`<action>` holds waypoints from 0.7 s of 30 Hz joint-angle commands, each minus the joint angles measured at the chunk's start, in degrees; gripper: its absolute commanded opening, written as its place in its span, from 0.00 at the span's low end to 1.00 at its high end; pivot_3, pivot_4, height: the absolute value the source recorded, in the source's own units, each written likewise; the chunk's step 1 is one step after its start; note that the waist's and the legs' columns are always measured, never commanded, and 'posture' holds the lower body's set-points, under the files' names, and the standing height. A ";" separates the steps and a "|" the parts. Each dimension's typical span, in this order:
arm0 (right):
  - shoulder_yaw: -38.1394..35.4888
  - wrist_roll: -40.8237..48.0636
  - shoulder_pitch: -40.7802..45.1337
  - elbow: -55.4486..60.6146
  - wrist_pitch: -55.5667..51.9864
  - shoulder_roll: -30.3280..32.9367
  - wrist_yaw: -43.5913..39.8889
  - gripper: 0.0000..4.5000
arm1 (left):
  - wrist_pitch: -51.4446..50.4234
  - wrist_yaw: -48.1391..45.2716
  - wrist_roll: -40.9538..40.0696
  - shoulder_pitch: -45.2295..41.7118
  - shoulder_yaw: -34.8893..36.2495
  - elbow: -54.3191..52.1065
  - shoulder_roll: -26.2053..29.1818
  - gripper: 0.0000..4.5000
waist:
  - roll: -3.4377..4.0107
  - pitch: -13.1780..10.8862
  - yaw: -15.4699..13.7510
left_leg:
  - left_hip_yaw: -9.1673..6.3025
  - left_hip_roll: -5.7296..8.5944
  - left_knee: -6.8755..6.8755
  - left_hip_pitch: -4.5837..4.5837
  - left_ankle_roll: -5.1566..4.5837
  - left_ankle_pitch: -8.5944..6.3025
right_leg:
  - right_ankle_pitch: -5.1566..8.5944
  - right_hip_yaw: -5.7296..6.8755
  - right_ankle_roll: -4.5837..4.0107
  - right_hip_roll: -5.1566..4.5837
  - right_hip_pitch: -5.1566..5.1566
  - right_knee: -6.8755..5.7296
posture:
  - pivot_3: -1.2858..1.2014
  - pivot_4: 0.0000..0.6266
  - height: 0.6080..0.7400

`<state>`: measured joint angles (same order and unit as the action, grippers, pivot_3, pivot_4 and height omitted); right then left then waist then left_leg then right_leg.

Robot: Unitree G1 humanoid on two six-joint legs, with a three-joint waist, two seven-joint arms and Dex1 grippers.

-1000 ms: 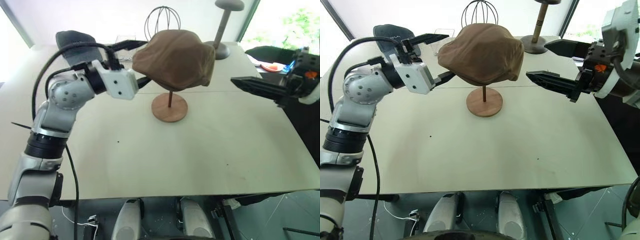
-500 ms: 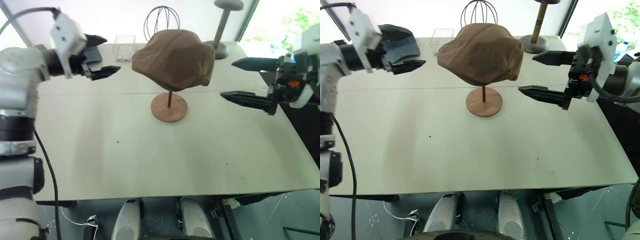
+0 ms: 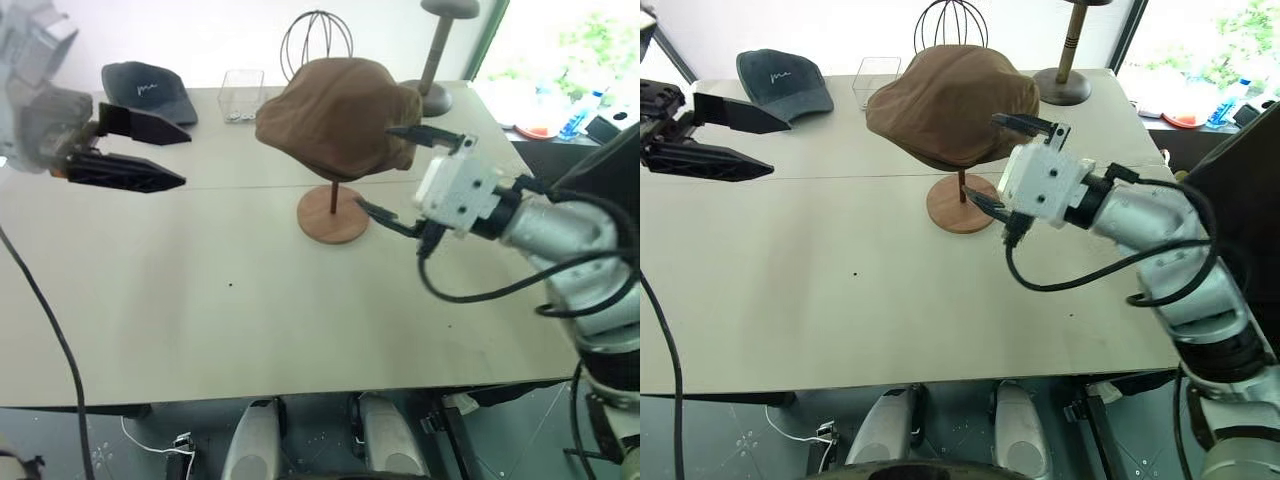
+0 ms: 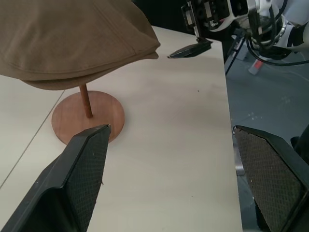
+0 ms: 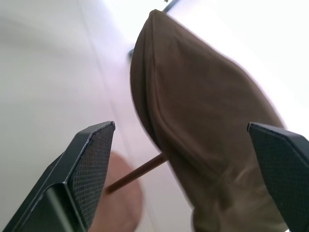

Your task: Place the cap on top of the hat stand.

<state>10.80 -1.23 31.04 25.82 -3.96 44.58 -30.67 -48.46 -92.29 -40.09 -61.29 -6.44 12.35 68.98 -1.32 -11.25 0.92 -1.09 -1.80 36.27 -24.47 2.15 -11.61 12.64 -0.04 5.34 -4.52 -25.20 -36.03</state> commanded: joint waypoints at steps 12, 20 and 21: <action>7.08 -32.90 6.26 -18.45 19.09 -16.88 20.14 1.00 | -0.53 -0.21 0.96 -6.52 -1.22 1.20 -0.22 0.94 | -0.01 0.00 0.30 | -0.03 -0.02 -0.02 0.03 0.00 0.01 | -0.02 -0.05 -0.05 0.08 -0.06 -0.15 | 0.52 0.24 1.00; 6.80 -37.30 7.76 -22.16 19.26 -21.73 24.72 0.83 | -0.79 -0.06 2.71 -7.49 0.56 2.14 -1.99 0.95 | -0.02 0.01 0.16 | -0.05 -0.02 -0.05 0.01 0.00 0.01 | -0.01 -0.04 -0.03 0.08 -0.05 -0.15 | 0.52 0.24 1.00; 6.83 -37.34 7.70 -21.94 19.45 -21.91 24.71 0.72 | -0.83 -0.06 3.11 -7.73 0.95 2.62 -2.25 0.95 | -0.02 0.01 0.23 | -0.05 -0.02 -0.04 0.01 0.00 0.01 | -0.01 -0.04 -0.03 0.08 -0.05 -0.15 | 0.52 0.24 1.00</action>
<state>18.56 -38.13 37.22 2.07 14.82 23.26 -6.92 -49.44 -92.27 -37.72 -66.80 -8.08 14.75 66.44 -1.34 -11.24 1.14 -1.14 -1.81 36.23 -24.46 2.14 -11.60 12.62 -0.08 5.32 -4.45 -25.25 -36.18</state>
